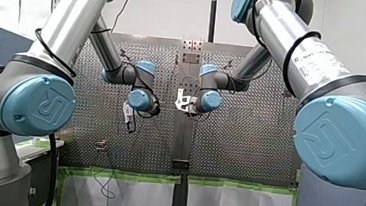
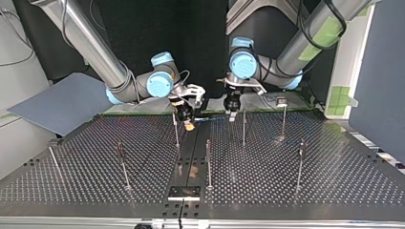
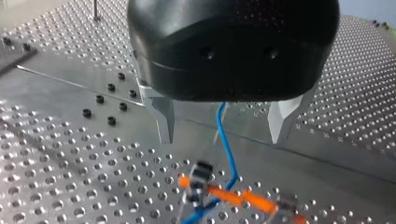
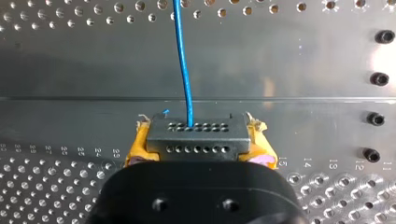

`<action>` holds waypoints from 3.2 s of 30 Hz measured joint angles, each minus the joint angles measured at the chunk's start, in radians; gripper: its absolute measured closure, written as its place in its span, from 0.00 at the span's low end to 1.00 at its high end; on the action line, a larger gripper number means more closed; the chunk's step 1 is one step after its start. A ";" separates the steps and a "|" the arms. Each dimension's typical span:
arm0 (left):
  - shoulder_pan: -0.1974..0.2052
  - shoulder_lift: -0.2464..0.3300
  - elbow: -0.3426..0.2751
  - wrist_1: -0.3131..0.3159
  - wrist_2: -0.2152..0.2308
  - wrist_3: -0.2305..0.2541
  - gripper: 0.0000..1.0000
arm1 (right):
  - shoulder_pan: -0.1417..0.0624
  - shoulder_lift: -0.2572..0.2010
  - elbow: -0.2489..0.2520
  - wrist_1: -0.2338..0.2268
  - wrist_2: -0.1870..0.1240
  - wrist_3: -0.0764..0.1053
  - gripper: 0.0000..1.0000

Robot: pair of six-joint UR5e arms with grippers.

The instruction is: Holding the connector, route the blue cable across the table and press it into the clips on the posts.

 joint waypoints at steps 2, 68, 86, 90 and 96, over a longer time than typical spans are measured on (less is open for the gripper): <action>0.002 -0.005 0.007 -0.001 0.002 -0.004 0.00 | 0.000 0.000 0.000 0.000 0.000 0.000 1.00; -0.052 0.036 0.114 -0.254 -0.195 0.027 1.00 | 0.003 -0.075 -0.001 0.087 0.003 -0.001 1.00; -0.084 0.186 0.038 -0.286 -0.196 0.054 1.00 | -0.002 -0.216 0.051 0.212 0.056 0.009 1.00; -0.102 0.219 0.037 -0.287 -0.195 0.055 1.00 | -0.002 -0.243 0.067 0.223 0.065 0.009 1.00; -0.133 0.277 0.037 -0.288 -0.189 0.055 1.00 | -0.002 -0.289 0.072 0.242 0.069 0.006 1.00</action>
